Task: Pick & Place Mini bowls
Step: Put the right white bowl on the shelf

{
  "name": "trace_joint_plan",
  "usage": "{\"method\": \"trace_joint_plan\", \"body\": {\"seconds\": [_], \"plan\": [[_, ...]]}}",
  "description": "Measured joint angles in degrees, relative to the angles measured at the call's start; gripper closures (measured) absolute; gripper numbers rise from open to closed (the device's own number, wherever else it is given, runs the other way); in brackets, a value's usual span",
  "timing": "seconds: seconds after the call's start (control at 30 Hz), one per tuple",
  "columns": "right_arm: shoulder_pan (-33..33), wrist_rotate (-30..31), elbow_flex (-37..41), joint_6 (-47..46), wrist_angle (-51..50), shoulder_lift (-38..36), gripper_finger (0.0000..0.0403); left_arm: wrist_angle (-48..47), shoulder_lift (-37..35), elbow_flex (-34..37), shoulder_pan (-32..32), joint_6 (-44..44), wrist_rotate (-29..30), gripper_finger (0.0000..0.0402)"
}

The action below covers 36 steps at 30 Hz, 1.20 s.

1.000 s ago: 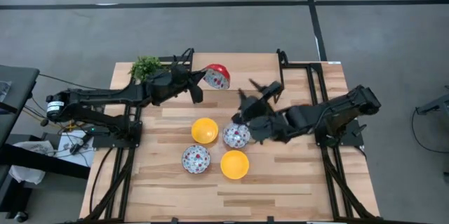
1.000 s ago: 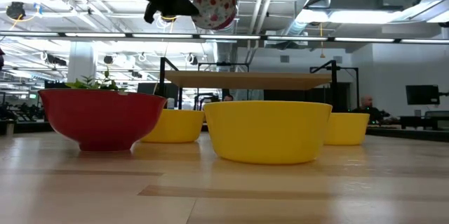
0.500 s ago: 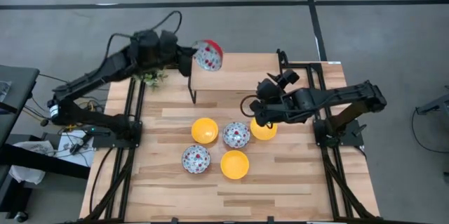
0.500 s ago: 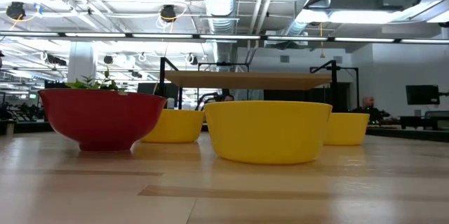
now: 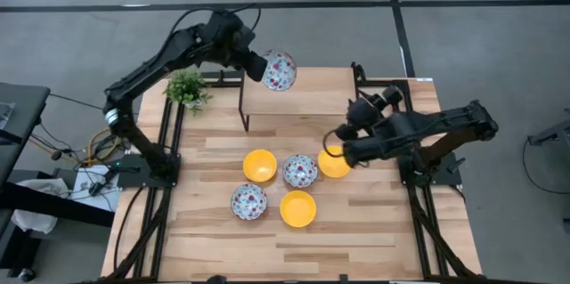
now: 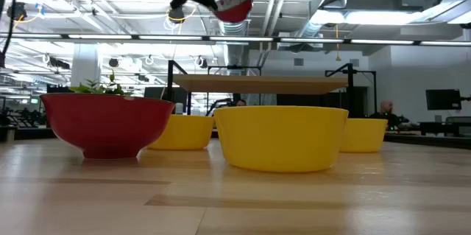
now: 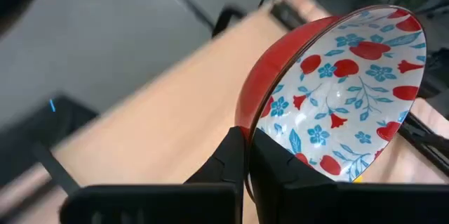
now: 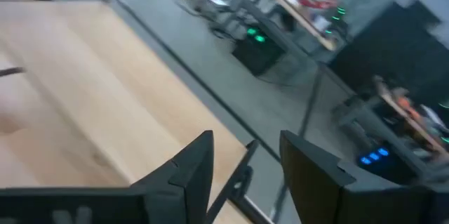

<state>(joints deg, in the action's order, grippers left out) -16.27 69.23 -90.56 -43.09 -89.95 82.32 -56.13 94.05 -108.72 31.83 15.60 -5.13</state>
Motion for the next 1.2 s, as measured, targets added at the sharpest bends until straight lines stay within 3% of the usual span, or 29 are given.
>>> {"method": "trace_joint_plan", "body": {"seconds": [0.37,0.53,0.73,0.97,1.13,1.2], "plan": [[-13.1,-1.1,1.0,1.1,0.3,-13.2,0.0331,-7.5,4.6,-2.0,3.3,4.4,-3.3,0.0397],[-17.5,6.4,11.0,-3.3,5.7,-21.7,0.0351,-10.1,4.8,-2.0,3.1,5.8,-3.6,0.0397],[-21.8,9.6,25.6,-6.9,14.2,-31.3,0.0374,-10.5,4.8,-2.0,3.5,7.3,-3.5,0.0397],[-19.5,11.9,38.7,-13.4,19.5,-38.8,0.04,-10.7,5.1,-1.0,3.7,7.6,-2.6,0.0397],[-17.3,8.2,40.8,-26.4,20.4,-42.2,0.0386,-10.9,5.1,0.5,4.3,7.4,-2.4,0.0397],[-16.5,10.1,41.3,-26.9,20.4,-42.7,0.0382,-10.9,5.1,1.0,4.3,7.1,-2.0,0.0397]]}}
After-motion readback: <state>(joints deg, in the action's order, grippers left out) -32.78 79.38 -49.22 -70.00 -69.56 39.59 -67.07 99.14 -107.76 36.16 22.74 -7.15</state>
